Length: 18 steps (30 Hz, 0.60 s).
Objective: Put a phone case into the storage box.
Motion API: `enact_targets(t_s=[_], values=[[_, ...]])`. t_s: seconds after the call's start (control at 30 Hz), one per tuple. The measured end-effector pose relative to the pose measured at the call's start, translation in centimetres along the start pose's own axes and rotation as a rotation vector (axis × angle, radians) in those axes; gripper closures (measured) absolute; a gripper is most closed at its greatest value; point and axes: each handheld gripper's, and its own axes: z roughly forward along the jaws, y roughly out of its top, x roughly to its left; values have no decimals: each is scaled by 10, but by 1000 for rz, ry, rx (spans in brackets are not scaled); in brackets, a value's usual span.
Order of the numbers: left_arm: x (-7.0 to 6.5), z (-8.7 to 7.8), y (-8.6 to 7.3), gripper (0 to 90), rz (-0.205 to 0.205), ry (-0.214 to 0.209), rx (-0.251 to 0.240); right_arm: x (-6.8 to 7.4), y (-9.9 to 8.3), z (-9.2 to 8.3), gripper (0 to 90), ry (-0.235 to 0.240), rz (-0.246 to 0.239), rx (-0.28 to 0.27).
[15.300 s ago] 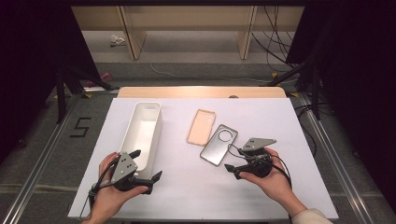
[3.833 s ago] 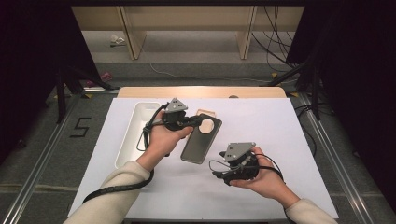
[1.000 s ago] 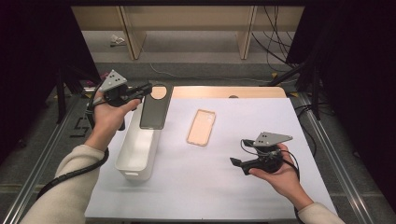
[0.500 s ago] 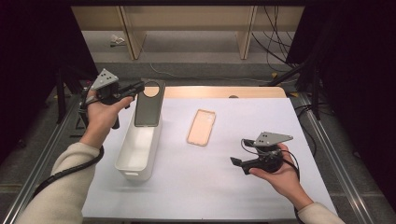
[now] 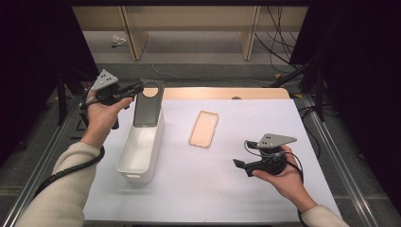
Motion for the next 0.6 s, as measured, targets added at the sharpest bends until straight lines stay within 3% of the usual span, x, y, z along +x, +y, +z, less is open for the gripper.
enact_targets(t_s=[0.6], values=[[12, 5, -4, 815, -5, 11, 1, 0, 0, 0, 177, 4, 3, 1]])
